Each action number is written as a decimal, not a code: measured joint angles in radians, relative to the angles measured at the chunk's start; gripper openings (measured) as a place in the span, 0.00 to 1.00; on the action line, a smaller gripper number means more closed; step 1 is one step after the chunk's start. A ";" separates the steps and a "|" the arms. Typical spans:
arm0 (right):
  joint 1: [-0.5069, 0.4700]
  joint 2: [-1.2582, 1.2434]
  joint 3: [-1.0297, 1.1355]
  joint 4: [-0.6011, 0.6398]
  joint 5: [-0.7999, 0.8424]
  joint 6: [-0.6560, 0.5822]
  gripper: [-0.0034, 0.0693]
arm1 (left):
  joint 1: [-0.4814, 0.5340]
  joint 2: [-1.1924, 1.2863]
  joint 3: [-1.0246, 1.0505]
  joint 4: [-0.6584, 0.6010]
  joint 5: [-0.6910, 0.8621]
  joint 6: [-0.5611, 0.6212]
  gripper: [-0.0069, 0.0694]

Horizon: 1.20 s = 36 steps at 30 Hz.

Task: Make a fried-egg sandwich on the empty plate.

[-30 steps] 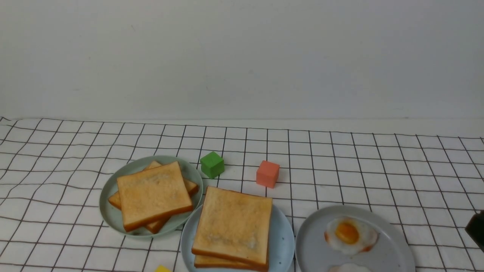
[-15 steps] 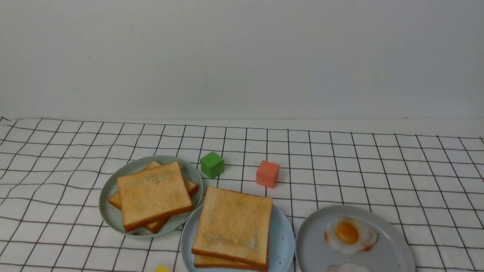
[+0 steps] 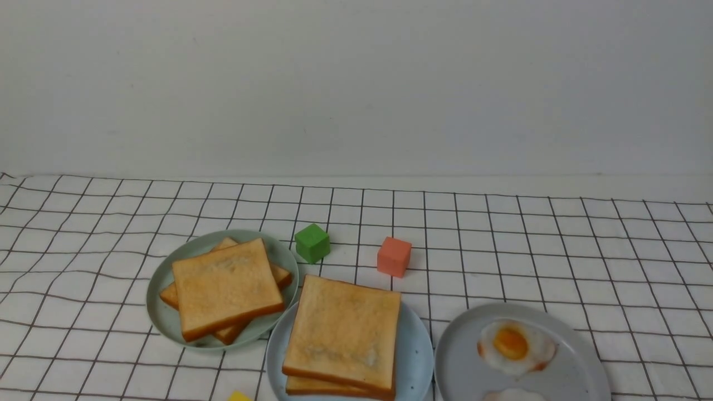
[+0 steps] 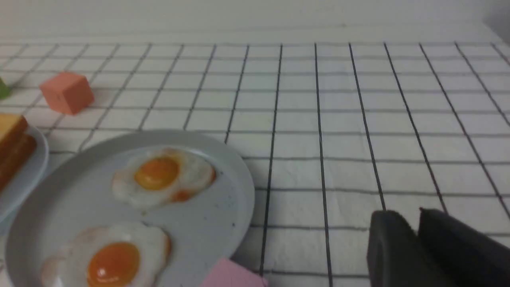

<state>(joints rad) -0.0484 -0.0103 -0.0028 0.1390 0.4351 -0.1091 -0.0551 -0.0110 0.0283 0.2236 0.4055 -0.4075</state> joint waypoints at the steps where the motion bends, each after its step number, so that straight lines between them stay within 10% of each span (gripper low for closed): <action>1: -0.003 0.000 0.011 0.007 -0.009 0.004 0.23 | 0.000 0.000 0.000 0.000 0.001 0.000 0.14; 36: -0.010 -0.001 0.018 0.026 -0.036 0.004 0.29 | 0.000 0.000 0.000 0.001 -0.002 0.000 0.19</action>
<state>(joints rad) -0.0586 -0.0112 0.0147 0.1654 0.3996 -0.1053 -0.0551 -0.0110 0.0285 0.2247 0.4032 -0.4074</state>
